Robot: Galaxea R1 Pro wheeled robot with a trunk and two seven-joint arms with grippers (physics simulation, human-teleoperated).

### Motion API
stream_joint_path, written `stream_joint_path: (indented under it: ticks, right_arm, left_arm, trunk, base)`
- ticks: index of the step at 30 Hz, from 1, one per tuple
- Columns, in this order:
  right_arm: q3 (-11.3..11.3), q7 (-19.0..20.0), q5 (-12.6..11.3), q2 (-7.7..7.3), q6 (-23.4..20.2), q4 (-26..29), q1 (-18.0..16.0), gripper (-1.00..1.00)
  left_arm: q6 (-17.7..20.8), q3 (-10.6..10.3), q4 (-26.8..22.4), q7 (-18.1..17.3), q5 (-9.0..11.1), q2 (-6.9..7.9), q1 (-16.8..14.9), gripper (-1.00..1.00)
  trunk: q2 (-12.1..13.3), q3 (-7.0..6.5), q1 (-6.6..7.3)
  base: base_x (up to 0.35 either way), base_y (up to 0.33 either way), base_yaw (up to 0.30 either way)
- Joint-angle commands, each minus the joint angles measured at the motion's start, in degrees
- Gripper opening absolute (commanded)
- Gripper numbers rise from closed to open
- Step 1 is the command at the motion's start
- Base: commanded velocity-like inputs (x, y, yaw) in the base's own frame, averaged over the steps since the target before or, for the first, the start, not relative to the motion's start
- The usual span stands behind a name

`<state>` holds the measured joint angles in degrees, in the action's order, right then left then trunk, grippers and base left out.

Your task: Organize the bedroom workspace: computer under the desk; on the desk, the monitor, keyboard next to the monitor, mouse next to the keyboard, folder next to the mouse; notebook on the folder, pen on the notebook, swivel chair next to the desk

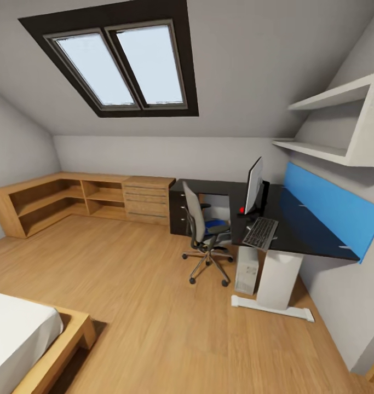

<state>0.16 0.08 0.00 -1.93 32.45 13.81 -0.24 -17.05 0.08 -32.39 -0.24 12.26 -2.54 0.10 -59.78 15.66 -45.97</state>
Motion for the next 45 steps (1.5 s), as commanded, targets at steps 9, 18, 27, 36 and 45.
stream_joint_path:
  ticks: [9, 18, 27, 36, 45]
  right_arm:
    - [-0.04, 0.01, 0.0, 0.0, 0.22, 0.21, -0.02, 1.0]
    - [-0.07, 0.01, 0.0, 0.0, 0.2, 0.26, -0.02, 1.0]
    - [-0.19, -0.24, -0.08, 0.04, 0.11, 0.3, -0.02, 1.0]
    - [-0.33, -0.38, -0.29, 2.22, -0.26, 4.37, -3.22, 1.0]
    - [-0.45, -0.43, -0.46, 3.86, -0.29, 3.75, -12.71, 1.0]
  left_arm:
    - [-0.08, 0.0, -0.05, 0.01, 0.3, -0.01, 0.05, 1.0]
    - [-0.02, 0.0, -0.05, 0.13, 0.31, -0.01, 0.01, 1.0]
    - [0.09, 0.67, -0.28, 0.68, 0.73, 0.04, 0.0, 1.0]
    - [2.0, 6.66, -3.69, 2.48, 1.05, -2.11, -0.18, 1.0]
    - [10.76, 6.94, -4.45, 13.91, -5.66, -3.93, -4.94, 1.0]
  trunk:
    - [-0.04, 0.76, -0.02]
    - [-0.04, 1.59, -0.02]
    - [-0.04, 2.41, -0.02]
    - [-0.04, 3.24, -0.02]
    - [-0.04, 3.94, -0.02]
  base:
    - [0.144, 0.228, -0.114]
    - [0.008, 0.013, -0.003]
    - [0.0, 0.0, 0.0]
    - [0.0, 0.0, 0.047]
    - [0.0, 0.0, 0.12]
